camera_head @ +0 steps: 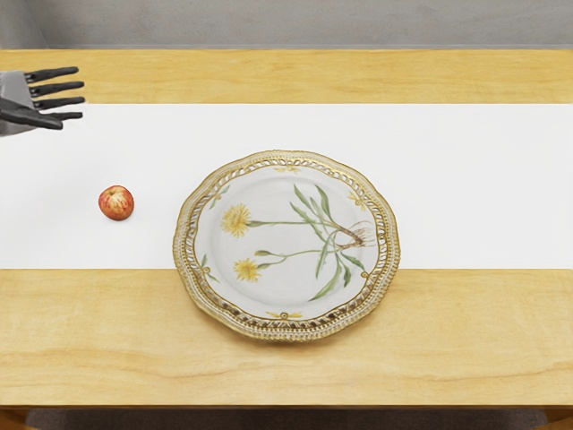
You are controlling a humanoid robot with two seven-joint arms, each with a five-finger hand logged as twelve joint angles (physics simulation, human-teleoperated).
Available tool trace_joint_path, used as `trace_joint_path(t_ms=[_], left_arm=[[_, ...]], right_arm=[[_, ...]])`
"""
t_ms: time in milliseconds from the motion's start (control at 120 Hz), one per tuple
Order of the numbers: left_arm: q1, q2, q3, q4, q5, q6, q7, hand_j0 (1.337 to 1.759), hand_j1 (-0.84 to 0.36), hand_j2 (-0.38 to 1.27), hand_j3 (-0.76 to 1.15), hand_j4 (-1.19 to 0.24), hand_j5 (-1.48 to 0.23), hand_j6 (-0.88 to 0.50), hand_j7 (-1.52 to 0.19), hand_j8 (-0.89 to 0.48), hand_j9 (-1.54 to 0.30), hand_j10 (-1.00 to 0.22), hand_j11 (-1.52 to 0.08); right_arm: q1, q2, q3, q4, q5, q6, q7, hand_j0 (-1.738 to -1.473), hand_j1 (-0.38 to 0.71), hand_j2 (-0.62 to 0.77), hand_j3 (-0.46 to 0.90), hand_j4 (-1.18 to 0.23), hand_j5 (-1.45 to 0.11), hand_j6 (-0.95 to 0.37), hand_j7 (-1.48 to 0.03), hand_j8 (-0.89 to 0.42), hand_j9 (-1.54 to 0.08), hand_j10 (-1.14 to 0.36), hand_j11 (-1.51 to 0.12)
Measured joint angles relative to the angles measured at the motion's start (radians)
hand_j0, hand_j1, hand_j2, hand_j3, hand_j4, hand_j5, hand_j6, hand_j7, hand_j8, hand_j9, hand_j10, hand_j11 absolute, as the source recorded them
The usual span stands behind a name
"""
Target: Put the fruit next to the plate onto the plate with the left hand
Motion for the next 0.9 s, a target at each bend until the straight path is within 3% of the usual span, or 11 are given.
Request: trace_joint_path(t_ms=[250,433,500,592,750,800,900], left_arm=[[-0.005,-0.043,-0.008,0.060,0.040,0.000,0.001,1.658,0.33,0.00,0.00,-0.01,-0.02,-0.01,-0.02,-0.01,-0.02,-0.01,-0.02],[-0.104,-0.058,-0.011,0.068,0.291,0.000,0.003,1.658,0.33,0.00,0.00,-0.02,-0.02,-0.02,-0.02,-0.01,-0.02,-0.02,-0.02],[-0.287,-0.003,0.113,0.011,0.353,0.000,0.001,1.658,0.32,0.00,0.00,-0.03,-0.03,-0.03,-0.03,-0.03,-0.03,-0.03,-0.03],[-0.353,0.147,0.267,-0.182,0.395,0.000,-0.004,1.658,0.28,0.01,0.00,-0.06,-0.07,-0.06,-0.07,-0.06,-0.07,-0.06,-0.07],[-0.567,0.094,0.612,-0.388,0.419,0.077,-0.014,1.658,0.25,0.02,0.00,-0.09,-0.11,-0.09,-0.11,-0.09,-0.11,-0.09,-0.11],[-0.639,0.041,0.728,-0.430,0.427,0.152,-0.039,1.658,0.24,0.02,0.00,-0.09,-0.12,-0.09,-0.12,-0.09,-0.12,-0.09,-0.12],[-0.672,-0.030,0.914,-0.472,0.436,0.307,-0.084,1.658,0.20,0.02,0.00,-0.12,-0.16,-0.12,-0.16,-0.12,-0.16,-0.12,-0.16]], right_arm=[[-0.011,0.000,0.001,0.000,0.000,-0.003,0.000,-1.658,-0.35,0.00,0.00,0.00,0.00,0.00,0.00,0.00,0.00,0.00,0.00],[-0.014,0.000,0.001,0.000,0.000,-0.004,0.000,-1.658,-0.35,0.00,0.00,0.00,0.00,0.00,0.00,0.00,0.00,0.00,0.00],[-0.015,0.000,0.001,0.000,0.000,-0.004,0.000,-1.658,-0.35,0.00,0.00,0.00,0.00,0.00,0.00,0.00,0.00,0.00,0.00],[-0.015,0.000,0.001,0.000,0.000,-0.004,0.000,-1.658,-0.35,0.00,0.00,0.00,0.00,0.00,0.00,0.00,0.00,0.00,0.00],[-0.015,0.000,0.001,0.000,0.000,-0.004,0.000,-1.658,-0.35,0.00,0.00,0.00,0.00,0.00,0.00,0.00,0.00,0.00,0.00],[-0.015,0.000,0.001,0.000,0.000,-0.004,0.000,-1.658,-0.35,0.00,0.00,0.00,0.00,0.00,0.00,0.00,0.00,0.00,0.00],[-0.015,0.000,0.001,0.000,0.000,-0.004,0.000,-1.658,-0.35,0.00,0.00,0.00,0.00,0.00,0.00,0.00,0.00,0.00,0.00]])
